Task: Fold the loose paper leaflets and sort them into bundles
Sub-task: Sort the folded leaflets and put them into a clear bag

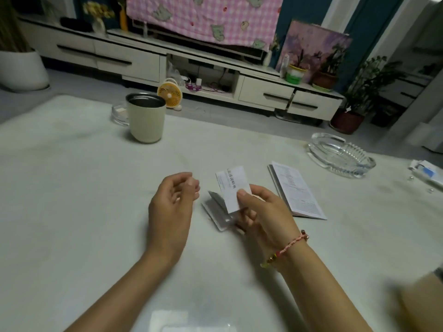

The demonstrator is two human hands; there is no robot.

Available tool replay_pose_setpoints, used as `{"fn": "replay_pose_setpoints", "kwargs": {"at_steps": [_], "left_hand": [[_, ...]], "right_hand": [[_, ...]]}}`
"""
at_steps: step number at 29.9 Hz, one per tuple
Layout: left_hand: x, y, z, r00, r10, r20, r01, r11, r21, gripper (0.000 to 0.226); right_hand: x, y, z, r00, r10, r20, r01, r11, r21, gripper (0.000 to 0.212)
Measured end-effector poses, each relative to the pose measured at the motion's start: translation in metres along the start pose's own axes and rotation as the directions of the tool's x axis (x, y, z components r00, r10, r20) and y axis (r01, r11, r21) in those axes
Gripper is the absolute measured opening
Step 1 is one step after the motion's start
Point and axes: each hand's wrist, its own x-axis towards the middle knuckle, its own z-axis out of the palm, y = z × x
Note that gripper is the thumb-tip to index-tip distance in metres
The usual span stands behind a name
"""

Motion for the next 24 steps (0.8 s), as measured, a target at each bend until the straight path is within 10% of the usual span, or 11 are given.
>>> {"fn": "replay_pose_setpoints", "kwargs": {"at_steps": [4,7,11,16,20,24], "left_hand": [[-0.009,-0.001,0.006,0.991,-0.023,0.135,0.022,1.0,0.008,0.01],[-0.002,-0.003,0.001,0.998,-0.061,-0.025,0.061,0.998,0.01,0.009],[0.001,-0.005,-0.001,0.98,-0.111,-0.165,0.118,0.993,0.029,0.022],[-0.006,-0.003,0.006,0.993,-0.089,-0.077,0.09,0.996,0.006,0.023],[-0.015,-0.004,0.011,0.992,-0.118,0.04,0.12,0.992,-0.035,0.017],[-0.02,-0.003,0.016,0.99,-0.111,0.09,0.117,0.992,-0.055,0.02]], "right_hand": [[-0.01,0.002,0.017,0.967,-0.243,0.072,0.254,0.938,-0.238,0.018],[-0.003,0.008,0.013,0.93,-0.365,0.051,0.346,0.819,-0.457,0.013],[-0.001,0.023,0.005,0.981,-0.193,0.035,0.1,0.34,-0.935,0.035],[0.001,0.023,0.009,0.937,-0.338,0.082,0.218,0.386,-0.896,0.034],[-0.003,0.028,0.015,0.942,-0.323,0.089,0.322,0.798,-0.509,0.026],[-0.012,0.033,0.021,0.914,-0.381,0.139,0.403,0.823,-0.4,0.024]]}}
